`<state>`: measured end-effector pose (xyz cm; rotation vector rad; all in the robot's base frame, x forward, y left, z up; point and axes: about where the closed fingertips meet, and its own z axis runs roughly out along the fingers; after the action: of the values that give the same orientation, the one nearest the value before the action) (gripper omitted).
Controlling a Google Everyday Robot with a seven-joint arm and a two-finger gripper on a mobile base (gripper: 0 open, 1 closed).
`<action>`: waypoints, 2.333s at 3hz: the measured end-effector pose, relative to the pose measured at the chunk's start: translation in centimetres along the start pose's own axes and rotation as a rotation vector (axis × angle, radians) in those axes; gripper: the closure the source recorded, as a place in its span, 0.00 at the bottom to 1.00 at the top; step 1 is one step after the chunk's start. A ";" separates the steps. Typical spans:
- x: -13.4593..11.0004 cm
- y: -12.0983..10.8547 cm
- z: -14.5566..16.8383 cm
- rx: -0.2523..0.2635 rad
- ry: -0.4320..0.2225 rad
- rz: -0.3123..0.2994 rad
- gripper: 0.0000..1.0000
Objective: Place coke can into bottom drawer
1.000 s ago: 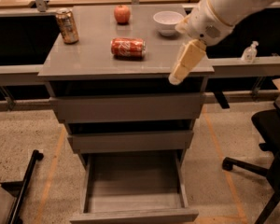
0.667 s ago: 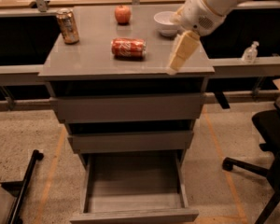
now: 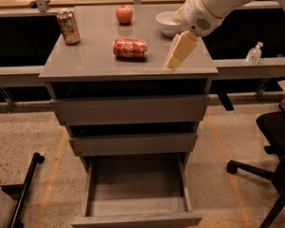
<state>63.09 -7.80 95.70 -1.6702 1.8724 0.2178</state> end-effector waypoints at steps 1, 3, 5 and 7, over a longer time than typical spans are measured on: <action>0.2 -1.9 2.9 0.022 -0.016 0.016 0.00; 0.4 -6.0 7.3 0.055 -0.060 0.040 0.00; 0.0 -9.5 10.7 0.056 -0.120 0.058 0.00; -2.8 -11.8 14.4 0.066 -0.255 0.062 0.00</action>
Offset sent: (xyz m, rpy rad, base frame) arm 0.0921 0.0167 -0.0414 0.0701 -0.0720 -0.0730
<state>79.01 -0.37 88.88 -1.4674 1.7225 0.3725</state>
